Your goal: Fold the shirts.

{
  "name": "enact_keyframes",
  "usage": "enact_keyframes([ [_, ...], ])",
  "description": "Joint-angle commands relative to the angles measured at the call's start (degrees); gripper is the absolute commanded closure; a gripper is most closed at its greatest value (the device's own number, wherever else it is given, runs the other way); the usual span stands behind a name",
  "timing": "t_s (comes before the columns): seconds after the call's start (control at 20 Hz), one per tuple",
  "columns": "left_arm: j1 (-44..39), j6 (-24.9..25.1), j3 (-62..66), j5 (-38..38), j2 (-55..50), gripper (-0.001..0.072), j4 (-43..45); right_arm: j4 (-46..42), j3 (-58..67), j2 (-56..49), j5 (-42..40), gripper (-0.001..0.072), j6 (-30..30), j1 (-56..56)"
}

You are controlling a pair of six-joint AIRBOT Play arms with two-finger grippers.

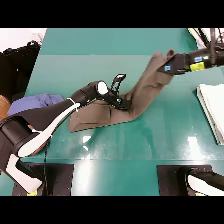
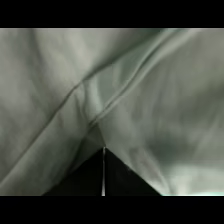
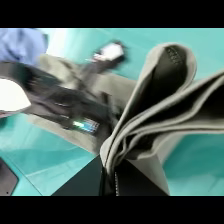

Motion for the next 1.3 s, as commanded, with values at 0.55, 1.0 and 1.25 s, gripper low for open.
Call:
enact_keyframes([
  [0.55, 29.6, 0.4, 0.3, -12.6, 23.7, 0.0686, 15.8, 0.0, 1.0, -12.4, -22.3, 0.0693, 0.5, 29.7],
  [1.0, 39.3, 1.7, 0.3, -17.1, 31.3, 0.0685, 17.1, -0.3, 1.0, -24.7, -33.7, 0.0395, 0.2, 41.4],
  [1.25, 39.3, 1.7, 0.3, -18.9, 31.3, 0.0685, 16.6, -6.8, -8.2, -16.3, -21.3, 0.0395, 0.2, 31.7],
])
